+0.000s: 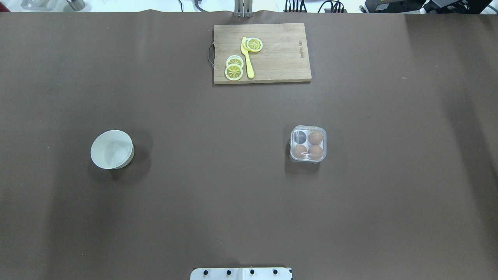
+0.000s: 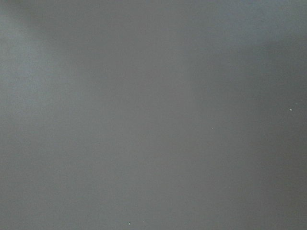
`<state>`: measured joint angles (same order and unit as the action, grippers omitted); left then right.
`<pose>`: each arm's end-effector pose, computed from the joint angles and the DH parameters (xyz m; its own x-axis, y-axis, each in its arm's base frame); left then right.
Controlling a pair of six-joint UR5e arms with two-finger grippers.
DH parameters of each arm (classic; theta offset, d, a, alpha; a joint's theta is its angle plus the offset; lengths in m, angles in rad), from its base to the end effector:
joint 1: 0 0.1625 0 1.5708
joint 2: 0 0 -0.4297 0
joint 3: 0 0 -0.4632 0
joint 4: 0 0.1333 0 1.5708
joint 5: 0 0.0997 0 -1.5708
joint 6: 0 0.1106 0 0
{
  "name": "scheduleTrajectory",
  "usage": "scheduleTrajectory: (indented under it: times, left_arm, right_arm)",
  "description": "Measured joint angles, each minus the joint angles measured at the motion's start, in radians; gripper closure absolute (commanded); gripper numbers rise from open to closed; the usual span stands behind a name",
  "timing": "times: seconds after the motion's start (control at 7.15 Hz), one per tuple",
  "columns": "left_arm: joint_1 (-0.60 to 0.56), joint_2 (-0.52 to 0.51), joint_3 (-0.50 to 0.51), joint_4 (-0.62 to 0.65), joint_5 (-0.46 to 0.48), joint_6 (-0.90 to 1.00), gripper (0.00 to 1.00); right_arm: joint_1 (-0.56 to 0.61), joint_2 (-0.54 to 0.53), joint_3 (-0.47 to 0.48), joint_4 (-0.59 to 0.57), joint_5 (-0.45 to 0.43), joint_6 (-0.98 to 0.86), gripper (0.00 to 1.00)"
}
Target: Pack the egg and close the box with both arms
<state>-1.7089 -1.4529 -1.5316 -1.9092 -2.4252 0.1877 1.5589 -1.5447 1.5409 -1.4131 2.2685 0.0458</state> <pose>-0.1207 -0.5063 0.7151 0.6827 0.2253 -0.6951 0.0082 0.9489 0.3156 0.0553 -0.5866 0.6623 0.7648 -0.0622 0.6412 -0.0233 0.9920 0.1241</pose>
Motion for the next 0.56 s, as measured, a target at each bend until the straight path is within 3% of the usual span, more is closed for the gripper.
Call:
scheduleTrajectory:
  times: [0.56]
  left_arm:
    - [0.0, -0.006, -0.006, 0.007, 0.001, -0.001, 0.03]
  right_arm:
    - [-0.003, 0.019, 0.004, -0.001, 0.001, 0.004, 0.0]
